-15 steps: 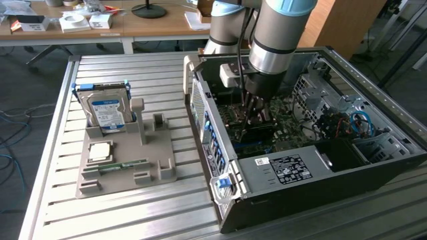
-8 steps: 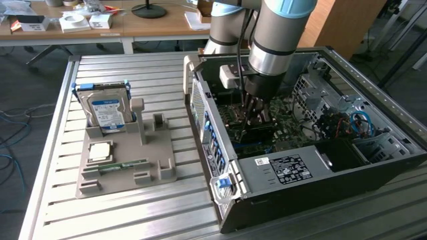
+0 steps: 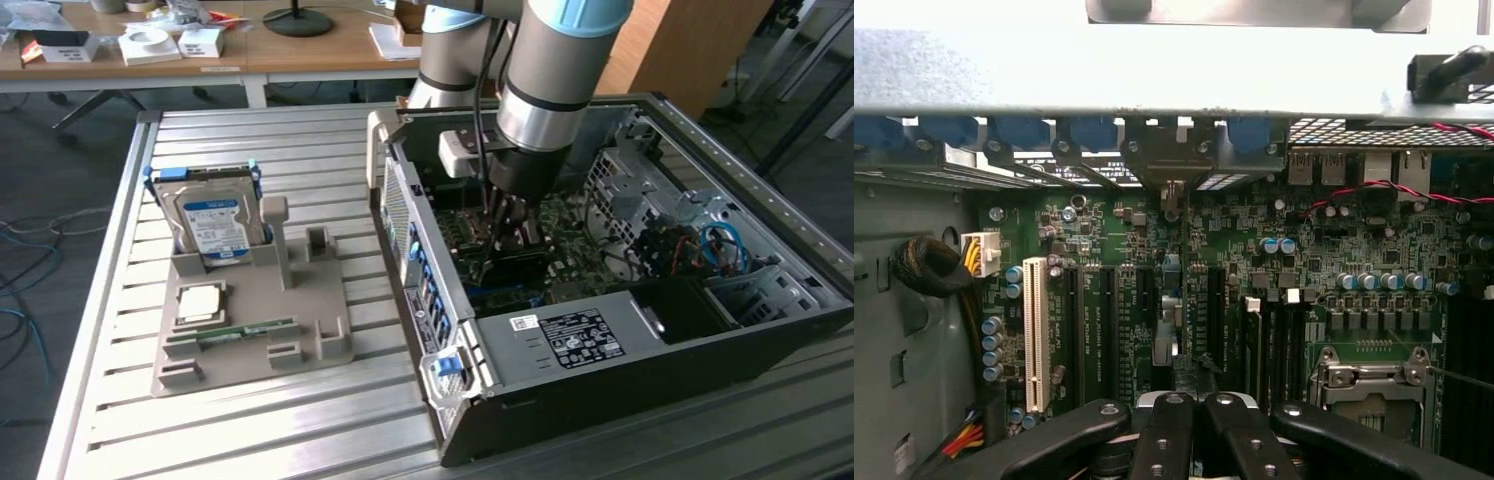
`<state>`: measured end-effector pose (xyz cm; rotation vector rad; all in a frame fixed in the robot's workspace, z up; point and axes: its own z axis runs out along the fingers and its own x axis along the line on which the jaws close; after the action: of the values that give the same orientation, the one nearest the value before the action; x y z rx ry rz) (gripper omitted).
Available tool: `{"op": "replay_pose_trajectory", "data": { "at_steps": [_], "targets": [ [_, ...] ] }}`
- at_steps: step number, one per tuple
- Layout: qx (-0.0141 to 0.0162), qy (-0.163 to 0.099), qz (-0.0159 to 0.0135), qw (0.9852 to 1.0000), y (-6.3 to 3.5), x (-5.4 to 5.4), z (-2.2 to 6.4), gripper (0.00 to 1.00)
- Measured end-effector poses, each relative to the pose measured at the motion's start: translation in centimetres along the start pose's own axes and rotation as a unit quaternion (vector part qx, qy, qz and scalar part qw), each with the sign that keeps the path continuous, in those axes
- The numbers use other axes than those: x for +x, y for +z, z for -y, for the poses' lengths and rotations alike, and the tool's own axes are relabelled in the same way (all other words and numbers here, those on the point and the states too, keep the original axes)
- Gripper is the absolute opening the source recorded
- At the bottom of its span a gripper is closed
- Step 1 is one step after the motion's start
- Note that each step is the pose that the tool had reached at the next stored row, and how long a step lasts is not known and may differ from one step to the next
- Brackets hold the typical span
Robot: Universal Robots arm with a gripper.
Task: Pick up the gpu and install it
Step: 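Press down on the gpu until it lock into place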
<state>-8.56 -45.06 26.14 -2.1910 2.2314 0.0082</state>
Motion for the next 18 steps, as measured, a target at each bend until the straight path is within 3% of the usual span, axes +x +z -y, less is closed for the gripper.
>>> {"op": "replay_pose_trajectory", "data": {
  "at_steps": [18],
  "targets": [
    [0.0002,0.0,0.0004,1.0,0.13,-0.01,-0.01,0.11]
  ]
}}
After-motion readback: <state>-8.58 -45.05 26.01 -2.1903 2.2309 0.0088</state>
